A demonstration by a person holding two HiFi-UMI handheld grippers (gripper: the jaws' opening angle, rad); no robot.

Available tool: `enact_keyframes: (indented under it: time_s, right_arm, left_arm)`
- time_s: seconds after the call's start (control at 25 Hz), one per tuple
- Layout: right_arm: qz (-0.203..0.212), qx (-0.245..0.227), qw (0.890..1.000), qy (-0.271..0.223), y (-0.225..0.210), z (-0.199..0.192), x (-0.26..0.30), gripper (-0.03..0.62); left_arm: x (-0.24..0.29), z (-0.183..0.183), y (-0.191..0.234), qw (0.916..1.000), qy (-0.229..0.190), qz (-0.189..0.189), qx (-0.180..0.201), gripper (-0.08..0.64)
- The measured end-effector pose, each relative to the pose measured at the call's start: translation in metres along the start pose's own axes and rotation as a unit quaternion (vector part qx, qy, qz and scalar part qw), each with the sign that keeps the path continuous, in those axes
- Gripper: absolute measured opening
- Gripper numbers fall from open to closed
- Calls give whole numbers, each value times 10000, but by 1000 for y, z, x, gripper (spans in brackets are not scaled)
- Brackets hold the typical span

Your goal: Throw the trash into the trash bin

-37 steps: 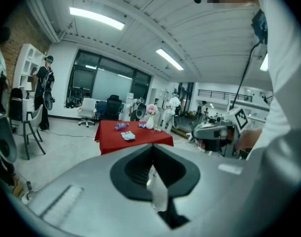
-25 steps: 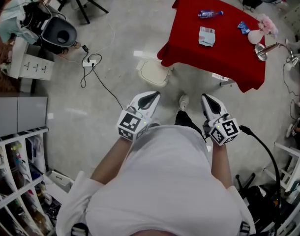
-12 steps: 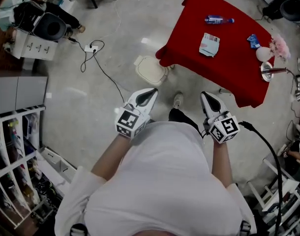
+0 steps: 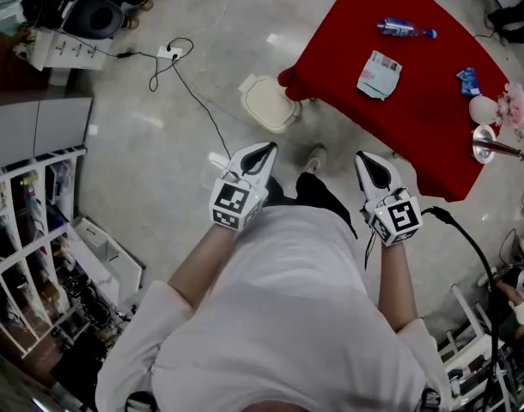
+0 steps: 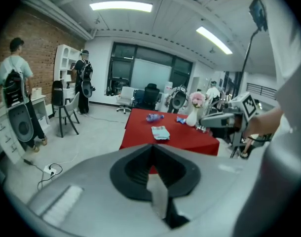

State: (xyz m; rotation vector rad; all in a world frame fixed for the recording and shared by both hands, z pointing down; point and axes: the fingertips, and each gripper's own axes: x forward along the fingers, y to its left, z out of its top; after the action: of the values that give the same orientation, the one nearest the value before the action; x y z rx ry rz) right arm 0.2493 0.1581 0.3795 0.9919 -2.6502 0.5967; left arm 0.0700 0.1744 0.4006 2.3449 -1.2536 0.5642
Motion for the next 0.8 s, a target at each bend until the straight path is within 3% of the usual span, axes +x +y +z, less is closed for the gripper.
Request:
enact_keyframes:
  time_s: [0.16, 0.4, 0.8]
  right_arm:
    - [-44, 142, 9999, -4, -9, -10, 10, -2]
    - [-321, 370, 9988, 89, -29, -36, 29, -2]
    - [-545, 631, 9961, 304, -57, -103, 80, -2]
  left_arm:
    - [26, -24, 20, 9993, 249, 262, -59, 3]
    - [79, -91, 55, 9963, 786, 324, -82, 3]
    - [161, -207, 87, 9911, 1325, 91, -133, 3]
